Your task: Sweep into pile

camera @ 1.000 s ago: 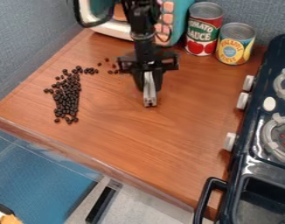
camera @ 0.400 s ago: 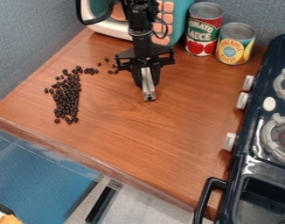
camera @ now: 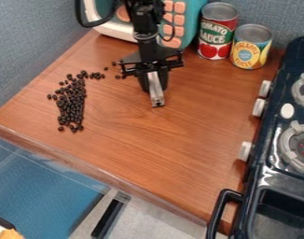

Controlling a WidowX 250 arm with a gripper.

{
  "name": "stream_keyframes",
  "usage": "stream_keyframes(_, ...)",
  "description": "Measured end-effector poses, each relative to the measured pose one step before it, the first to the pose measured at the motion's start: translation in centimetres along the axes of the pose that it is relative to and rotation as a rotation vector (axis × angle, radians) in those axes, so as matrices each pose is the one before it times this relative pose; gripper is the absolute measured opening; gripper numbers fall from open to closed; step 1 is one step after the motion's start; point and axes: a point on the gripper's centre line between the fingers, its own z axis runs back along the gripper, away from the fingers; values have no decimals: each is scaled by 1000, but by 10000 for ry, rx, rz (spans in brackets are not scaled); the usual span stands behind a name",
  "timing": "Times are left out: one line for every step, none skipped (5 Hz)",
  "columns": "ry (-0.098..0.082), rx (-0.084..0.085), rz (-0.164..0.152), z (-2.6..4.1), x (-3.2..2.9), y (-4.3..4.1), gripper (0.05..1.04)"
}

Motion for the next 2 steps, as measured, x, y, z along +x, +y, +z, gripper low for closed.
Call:
stream_keyframes(-119, 128, 703, 330, 171, 3065, 380)
stream_keyframes(14, 37, 408, 126, -102, 1840, 380)
